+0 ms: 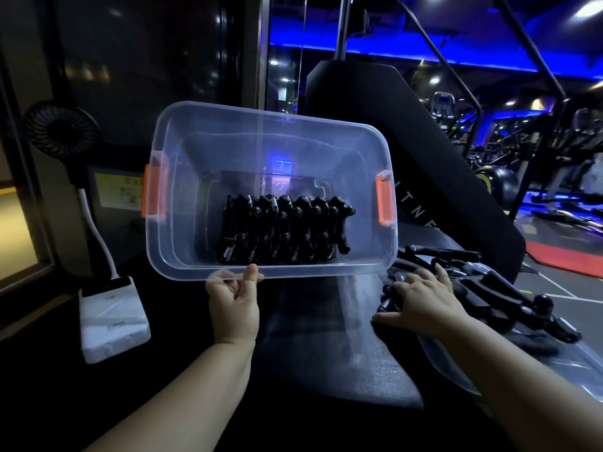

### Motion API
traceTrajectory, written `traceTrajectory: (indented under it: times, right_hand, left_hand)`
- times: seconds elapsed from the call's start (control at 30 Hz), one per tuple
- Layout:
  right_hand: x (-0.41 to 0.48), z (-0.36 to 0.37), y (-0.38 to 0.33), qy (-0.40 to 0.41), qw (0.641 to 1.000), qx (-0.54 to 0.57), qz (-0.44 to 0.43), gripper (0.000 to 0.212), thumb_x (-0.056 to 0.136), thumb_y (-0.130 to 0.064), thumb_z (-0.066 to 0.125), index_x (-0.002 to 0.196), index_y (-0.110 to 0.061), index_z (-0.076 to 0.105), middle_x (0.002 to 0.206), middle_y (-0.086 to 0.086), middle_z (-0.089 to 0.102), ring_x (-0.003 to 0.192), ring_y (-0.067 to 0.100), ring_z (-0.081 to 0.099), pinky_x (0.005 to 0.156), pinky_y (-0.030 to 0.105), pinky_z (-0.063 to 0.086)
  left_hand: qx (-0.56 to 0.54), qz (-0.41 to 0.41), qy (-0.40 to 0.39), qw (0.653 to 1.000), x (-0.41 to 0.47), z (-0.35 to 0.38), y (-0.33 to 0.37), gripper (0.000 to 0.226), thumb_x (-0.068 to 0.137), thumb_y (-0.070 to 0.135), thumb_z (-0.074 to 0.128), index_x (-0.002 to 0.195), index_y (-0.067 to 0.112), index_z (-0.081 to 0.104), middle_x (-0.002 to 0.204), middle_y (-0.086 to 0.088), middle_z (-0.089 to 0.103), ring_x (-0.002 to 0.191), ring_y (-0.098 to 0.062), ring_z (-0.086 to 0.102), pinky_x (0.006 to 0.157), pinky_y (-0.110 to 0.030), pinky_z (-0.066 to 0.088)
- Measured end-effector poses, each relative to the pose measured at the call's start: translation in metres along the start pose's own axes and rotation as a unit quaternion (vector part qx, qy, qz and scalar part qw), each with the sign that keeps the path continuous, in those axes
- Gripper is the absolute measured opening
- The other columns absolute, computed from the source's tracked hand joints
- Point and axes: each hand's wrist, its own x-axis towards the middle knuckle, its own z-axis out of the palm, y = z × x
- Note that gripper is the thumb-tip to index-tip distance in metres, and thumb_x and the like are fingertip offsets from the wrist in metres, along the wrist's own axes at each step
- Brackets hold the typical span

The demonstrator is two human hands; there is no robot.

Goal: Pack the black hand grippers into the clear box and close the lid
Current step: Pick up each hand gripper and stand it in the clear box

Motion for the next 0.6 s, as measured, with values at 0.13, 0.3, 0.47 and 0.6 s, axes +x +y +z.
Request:
traceTrajectory:
  times: [0.13,0.3,0.47,0.6]
  right_hand:
    - [-0.005,0.001,-0.005,-0.016,1.0,0.003,-0.02,0.088,0.06,-0.093,0.033,0.125,-0.037,0.052,0.121,-0.005,0.056,0.125,0.016,0.047,0.117,0.052,-0.007]
    - [-0.013,0.0,-0.015,-0.02,0.999,0.012,-0.042,0.086,0.066,-0.089,0.035,0.137,-0.04,0.038,0.123,-0.004,0.053,0.121,0.018,0.047,0.109,0.042,0.017]
    - [-0.02,0.004,-0.023,0.003,0.998,0.013,-0.063,0.094,0.061,-0.088,0.02,0.142,-0.042,0.032,0.121,-0.006,0.056,0.123,0.018,0.043,0.104,0.04,0.02]
    - [-0.028,0.001,-0.027,0.032,0.996,0.035,-0.08,0.09,0.066,-0.083,0.032,0.145,-0.042,0.024,0.116,-0.006,0.052,0.123,0.017,0.037,0.105,0.037,0.016]
  left_hand:
    - [-0.01,0.001,0.001,1.0,0.0,0.0,0.0,0.028,0.093,0.005,0.053,0.084,0.022,0.032,0.074,-0.009,0.06,0.066,0.006,0.064,0.07,-0.004,0.046]
    - [-0.011,0.0,-0.003,1.0,0.0,0.0,0.0,0.027,0.093,0.006,0.052,0.084,0.022,0.032,0.076,-0.011,0.06,0.066,0.007,0.063,0.07,-0.004,0.045]
    - [-0.01,-0.001,-0.004,1.0,0.0,0.0,0.001,0.027,0.093,0.006,0.052,0.084,0.022,0.031,0.076,-0.009,0.06,0.066,0.008,0.063,0.07,-0.003,0.045]
    - [-0.01,-0.005,-0.005,1.0,0.0,-0.001,0.0,0.027,0.093,0.008,0.053,0.085,0.022,0.032,0.075,-0.007,0.061,0.067,0.007,0.063,0.07,-0.004,0.046]
